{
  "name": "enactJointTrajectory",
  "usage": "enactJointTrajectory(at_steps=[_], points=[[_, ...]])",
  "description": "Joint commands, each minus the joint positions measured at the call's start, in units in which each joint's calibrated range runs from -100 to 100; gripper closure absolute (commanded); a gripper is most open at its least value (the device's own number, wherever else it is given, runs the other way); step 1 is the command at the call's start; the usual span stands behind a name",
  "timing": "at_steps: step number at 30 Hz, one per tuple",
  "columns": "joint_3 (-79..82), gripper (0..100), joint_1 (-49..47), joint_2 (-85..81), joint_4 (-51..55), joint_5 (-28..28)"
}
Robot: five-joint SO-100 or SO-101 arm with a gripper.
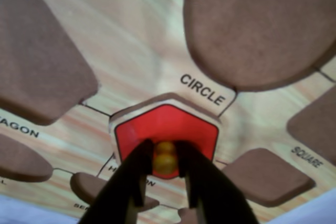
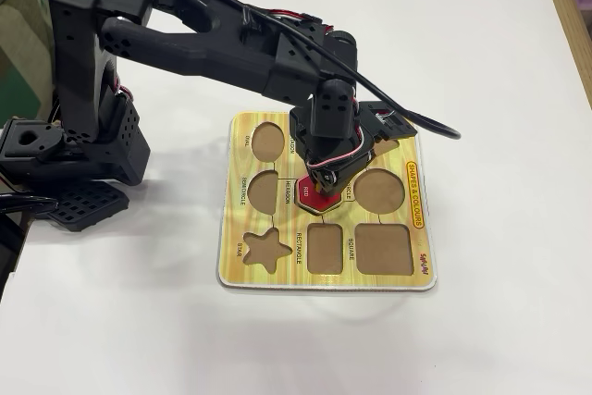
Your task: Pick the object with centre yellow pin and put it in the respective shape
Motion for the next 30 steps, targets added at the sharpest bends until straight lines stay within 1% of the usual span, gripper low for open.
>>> enactJointTrajectory(at_steps=[1,30], points=[[-0.2,98,1.0,-3.3,-0.2,-0.2],[1.5,98,1.1,-3.0,-0.5,-0.3]])
